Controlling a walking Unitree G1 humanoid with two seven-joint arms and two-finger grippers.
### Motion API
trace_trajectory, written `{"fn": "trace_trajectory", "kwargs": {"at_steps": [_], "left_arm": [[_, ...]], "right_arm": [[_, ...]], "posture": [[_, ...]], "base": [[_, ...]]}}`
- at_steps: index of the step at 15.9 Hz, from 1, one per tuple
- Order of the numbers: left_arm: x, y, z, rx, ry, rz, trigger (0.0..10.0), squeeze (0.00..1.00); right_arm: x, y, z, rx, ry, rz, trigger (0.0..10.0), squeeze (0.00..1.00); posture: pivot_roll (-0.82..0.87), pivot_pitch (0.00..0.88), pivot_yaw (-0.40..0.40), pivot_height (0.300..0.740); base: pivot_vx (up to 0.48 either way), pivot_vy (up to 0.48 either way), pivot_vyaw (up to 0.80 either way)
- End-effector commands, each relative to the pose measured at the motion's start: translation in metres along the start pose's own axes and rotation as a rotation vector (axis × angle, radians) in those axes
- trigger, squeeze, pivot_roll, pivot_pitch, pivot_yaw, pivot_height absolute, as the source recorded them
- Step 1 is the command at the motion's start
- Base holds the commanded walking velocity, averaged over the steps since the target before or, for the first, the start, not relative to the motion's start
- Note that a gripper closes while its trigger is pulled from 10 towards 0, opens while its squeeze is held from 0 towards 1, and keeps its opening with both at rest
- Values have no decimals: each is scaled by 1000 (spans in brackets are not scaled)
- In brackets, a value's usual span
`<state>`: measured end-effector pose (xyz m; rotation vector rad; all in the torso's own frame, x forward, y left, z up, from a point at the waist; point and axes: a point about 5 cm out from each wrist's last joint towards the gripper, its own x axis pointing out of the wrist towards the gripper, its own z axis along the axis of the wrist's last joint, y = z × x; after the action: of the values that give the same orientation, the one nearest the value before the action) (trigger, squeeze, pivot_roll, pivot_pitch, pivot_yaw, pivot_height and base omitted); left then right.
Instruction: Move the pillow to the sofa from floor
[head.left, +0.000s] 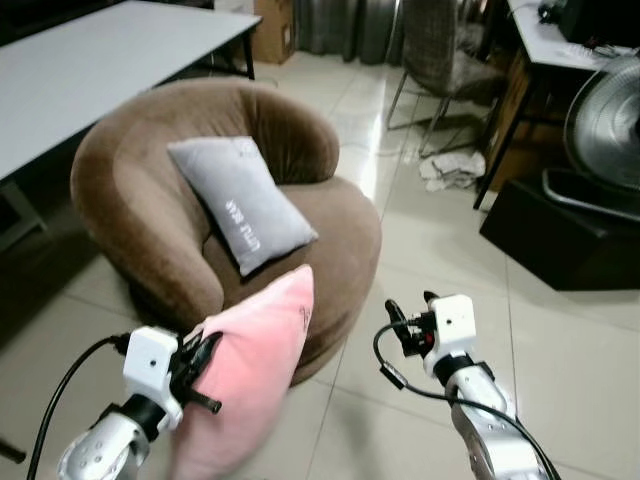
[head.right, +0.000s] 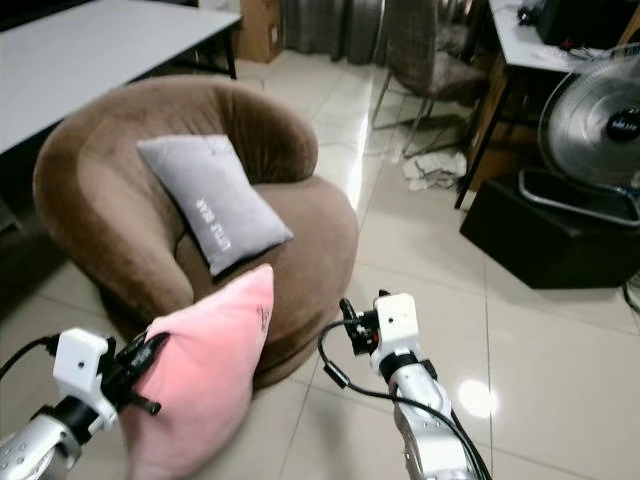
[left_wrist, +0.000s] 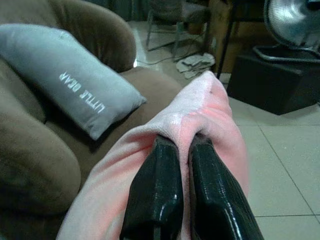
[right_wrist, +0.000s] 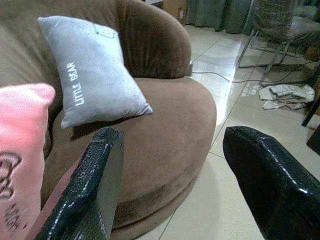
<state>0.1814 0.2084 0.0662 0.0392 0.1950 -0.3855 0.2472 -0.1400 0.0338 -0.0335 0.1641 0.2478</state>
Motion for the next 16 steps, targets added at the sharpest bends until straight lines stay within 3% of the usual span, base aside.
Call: {"fn": "trace_trajectory", "kwargs": {"at_steps": [1, 6, 8, 13, 14, 15, 16], "left_arm": [[-2, 4, 7, 34, -51, -18, 0, 0], [-15, 3, 7, 41, -60, -55, 0, 0], [3, 1, 15, 64, -83, -71, 0, 0], [9, 8, 18, 82, -79, -39, 0, 0], [82, -12, 43, 325, -148, 17, 0, 0], [114, -29, 60, 404, -207, 19, 0, 0], [115, -37, 56, 374, -200, 7, 0, 0]], "right_arm": [[1, 1, 0, -1, -1, 2, 10000, 86], [2, 5, -3, 6, 1, 8, 10000, 86], [3, 6, -5, 11, 10, 9, 10000, 94], [4, 11, -7, 11, 17, 31, 10000, 94], [4, 13, -8, 15, 17, 38, 10000, 98], [4, 14, -8, 14, 17, 41, 10000, 102], [4, 14, -9, 13, 18, 43, 10000, 98]], "posture": [[92, 0, 14, 740], [87, 0, 28, 740], [87, 0, 29, 740], [92, 0, 25, 740], [93, 0, 24, 740], [95, 0, 24, 740], [94, 0, 23, 740]], "base": [[480, 0, 0], [433, -111, 0], [0, -461, 0], [0, -458, 0], [285, -382, 0], [289, -379, 0], [292, -379, 0]]}}
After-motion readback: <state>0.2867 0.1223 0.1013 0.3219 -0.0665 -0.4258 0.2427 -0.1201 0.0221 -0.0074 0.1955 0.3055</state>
